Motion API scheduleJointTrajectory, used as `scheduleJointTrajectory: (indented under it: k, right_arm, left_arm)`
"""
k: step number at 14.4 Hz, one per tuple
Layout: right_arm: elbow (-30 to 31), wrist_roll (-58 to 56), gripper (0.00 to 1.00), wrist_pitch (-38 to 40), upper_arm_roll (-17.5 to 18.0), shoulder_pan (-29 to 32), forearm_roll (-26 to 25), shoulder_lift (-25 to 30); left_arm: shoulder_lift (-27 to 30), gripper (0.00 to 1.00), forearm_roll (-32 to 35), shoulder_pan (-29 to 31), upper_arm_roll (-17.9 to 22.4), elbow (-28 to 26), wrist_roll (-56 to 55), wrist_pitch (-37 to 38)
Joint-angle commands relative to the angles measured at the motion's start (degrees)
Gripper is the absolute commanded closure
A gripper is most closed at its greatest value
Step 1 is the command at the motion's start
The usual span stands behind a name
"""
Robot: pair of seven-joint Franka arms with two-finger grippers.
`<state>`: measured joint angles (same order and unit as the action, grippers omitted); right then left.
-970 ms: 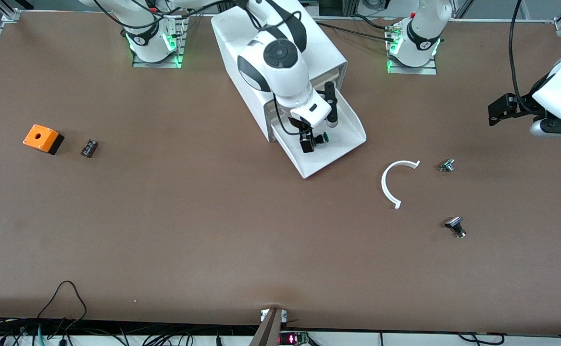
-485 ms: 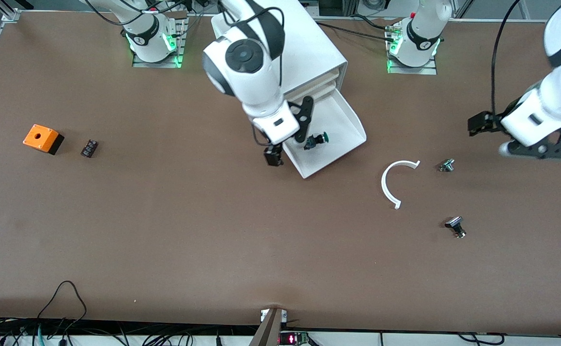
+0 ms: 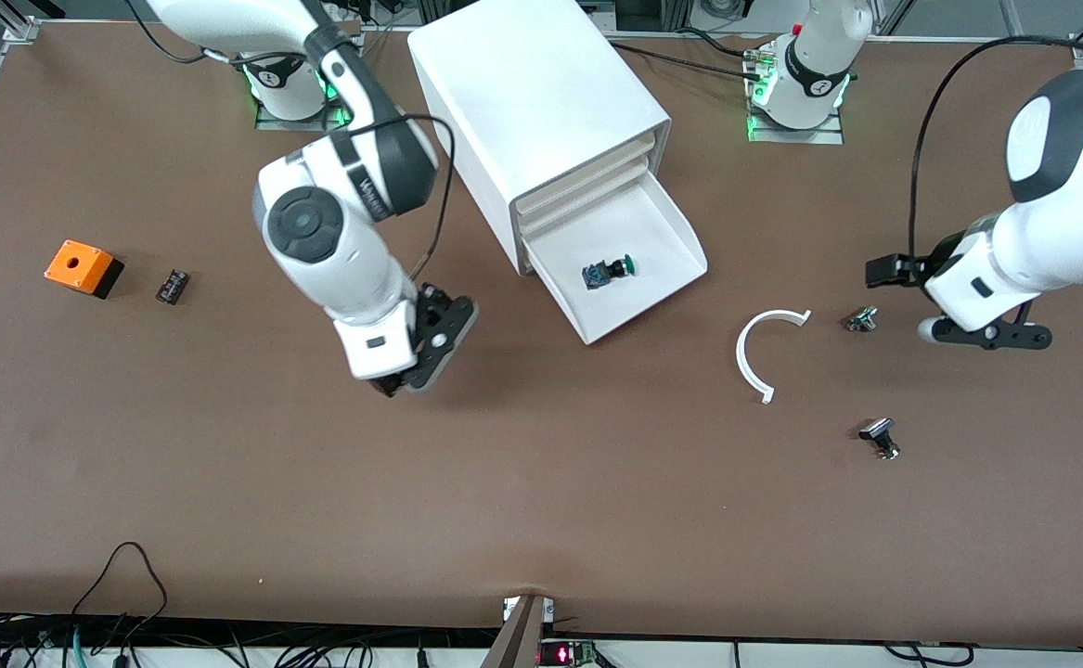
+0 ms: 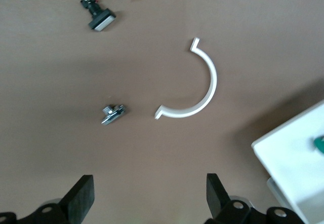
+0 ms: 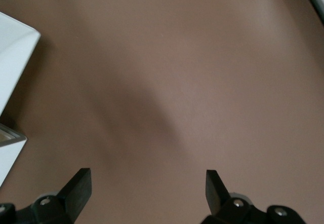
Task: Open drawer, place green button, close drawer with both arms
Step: 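Raise the right gripper from the drawer while the left gripper reaches the drawer front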
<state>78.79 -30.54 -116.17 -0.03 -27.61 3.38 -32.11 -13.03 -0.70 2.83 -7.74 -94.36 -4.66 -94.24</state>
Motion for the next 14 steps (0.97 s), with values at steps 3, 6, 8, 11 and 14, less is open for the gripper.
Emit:
scheduleJointTrajectory:
  k: [3, 6, 8, 11, 14]
  right_arm:
    - [2.6, 13.6, 0.00, 2.0, 0.5, 2.7, -2.7, 0.8]
    - [4.3, 18.4, 0.00, 6.5, -4.3, 3.2, -4.7, 1.3]
    - [4.3, 19.7, 0.00, 9.5, -7.1, 4.3, -4.5, 1.5]
    - [4.4, 18.9, 0.00, 12.3, -8.9, 6.1, -4.7, 1.8]
    - [4.4, 19.0, 0.00, 13.1, -10.9, 6.3, -5.1, 2.1]
  left_arm:
    - [-3.3, 0.02, -2.9, -2.3, -3.9, -7.9, -16.0, -13.9]
    - [-5.9, 0.02, -3.0, -4.8, -6.0, -13.5, -26.9, -24.8]
    - [-6.9, 0.02, -3.0, -7.4, -6.2, -17.4, -32.2, -33.0]
    - [-9.7, 0.02, -2.9, -10.7, -6.3, -18.0, -40.2, -37.1]
    - [-12.6, 0.02, -2.9, -13.8, -6.3, -18.9, -44.8, -42.4]
